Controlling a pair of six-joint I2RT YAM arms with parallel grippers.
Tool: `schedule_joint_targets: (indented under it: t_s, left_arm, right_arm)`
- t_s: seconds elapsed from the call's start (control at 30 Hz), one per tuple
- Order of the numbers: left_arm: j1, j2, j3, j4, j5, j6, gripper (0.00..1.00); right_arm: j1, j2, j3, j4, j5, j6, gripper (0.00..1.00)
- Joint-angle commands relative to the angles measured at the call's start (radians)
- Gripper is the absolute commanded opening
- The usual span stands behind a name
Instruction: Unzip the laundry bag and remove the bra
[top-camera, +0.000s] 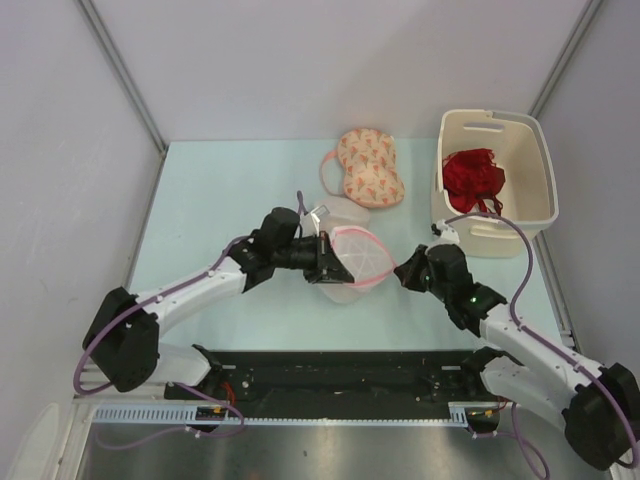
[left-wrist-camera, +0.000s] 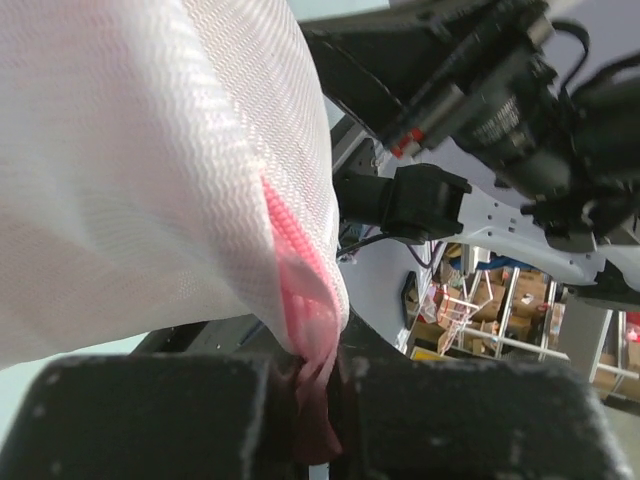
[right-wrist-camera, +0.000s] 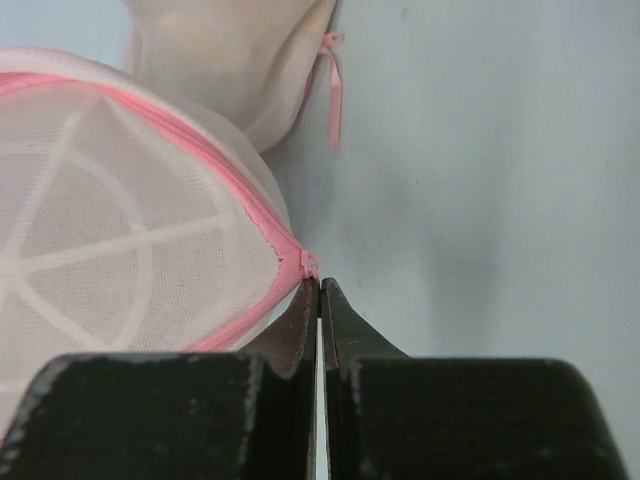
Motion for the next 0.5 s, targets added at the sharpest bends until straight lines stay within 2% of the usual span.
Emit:
schedule_joint_targets:
  t_s: [0.0, 0.1, 0.2, 0.3, 0.33, 0.4, 0.43, 0.47]
  left_arm:
    - [0.008, -0.014, 0.045, 0.047, 0.212, 0.020, 0.00]
    - [0.010, -0.019, 0.055, 0.067, 0.247, 0.025, 0.01]
    - [0.013, -0.007, 0.064, 0.067, 0.287, 0.069, 0.00]
    - [0.039, 0.024, 0.137, -0.171, 0.154, 0.225, 0.01]
    - [0.042, 0.036, 0.186, -0.230, 0.105, 0.258, 0.14]
    - [0.047, 0.062, 0.228, -0.328, 0.010, 0.313, 0.32]
    - [0.045, 0.059, 0.245, -0.338, -0.009, 0.318, 0.65]
    - [0.045, 0.050, 0.243, -0.333, -0.023, 0.304, 0.82]
  right_arm:
    - [-0.158, 0.102, -0.009, 0.132, -0.035, -0.163, 0.00]
    - [-0.169, 0.139, -0.006, 0.178, -0.071, -0.175, 0.00]
    - [-0.165, 0.100, -0.004, 0.183, -0.122, -0.171, 0.00]
    - [-0.134, 0.026, -0.003, 0.122, -0.120, -0.131, 0.00]
    - [-0.122, 0.015, 0.003, 0.078, -0.090, -0.100, 0.00]
    - [-0.076, 0.012, 0.048, -0.087, -0.002, -0.035, 0.00]
    - [-0.047, 0.009, 0.059, -0.137, 0.031, 0.034, 0.00]
    - [-0.016, 0.000, 0.063, -0.172, 0.100, 0.064, 0.00]
